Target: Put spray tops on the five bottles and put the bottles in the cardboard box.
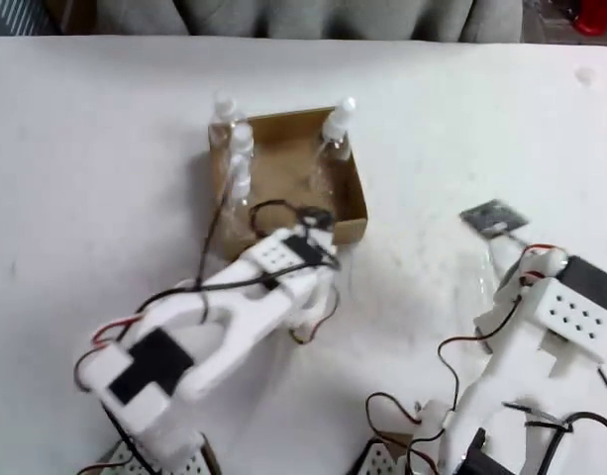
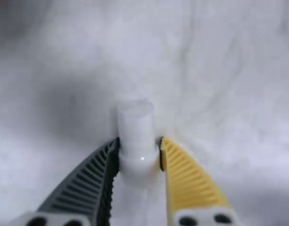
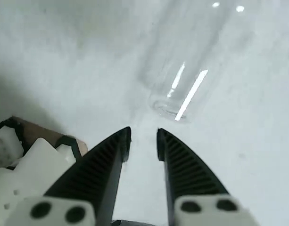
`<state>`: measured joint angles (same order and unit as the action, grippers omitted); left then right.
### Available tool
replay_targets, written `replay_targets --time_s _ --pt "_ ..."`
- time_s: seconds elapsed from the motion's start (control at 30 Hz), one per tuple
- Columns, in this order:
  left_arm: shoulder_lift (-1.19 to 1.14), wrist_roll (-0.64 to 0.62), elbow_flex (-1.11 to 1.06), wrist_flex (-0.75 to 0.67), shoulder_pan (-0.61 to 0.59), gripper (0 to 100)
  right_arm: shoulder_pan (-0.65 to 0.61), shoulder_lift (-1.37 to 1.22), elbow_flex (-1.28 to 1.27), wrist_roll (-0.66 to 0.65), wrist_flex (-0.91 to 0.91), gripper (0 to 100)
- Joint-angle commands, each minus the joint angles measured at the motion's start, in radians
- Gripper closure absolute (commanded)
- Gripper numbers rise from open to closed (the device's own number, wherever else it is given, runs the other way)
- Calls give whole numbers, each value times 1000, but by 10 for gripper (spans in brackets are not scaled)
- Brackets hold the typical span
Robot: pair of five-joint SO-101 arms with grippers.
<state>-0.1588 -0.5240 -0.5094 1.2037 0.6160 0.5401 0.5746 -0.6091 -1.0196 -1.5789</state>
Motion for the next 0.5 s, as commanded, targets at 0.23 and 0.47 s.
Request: replay_targets --time_s 0.23,0.47 --pt "320 29 -347 -249 -180 980 1 2 72 103 85 720" --pt "338 29 -376 -285 -174 980 -104 -211 32 143 206 719"
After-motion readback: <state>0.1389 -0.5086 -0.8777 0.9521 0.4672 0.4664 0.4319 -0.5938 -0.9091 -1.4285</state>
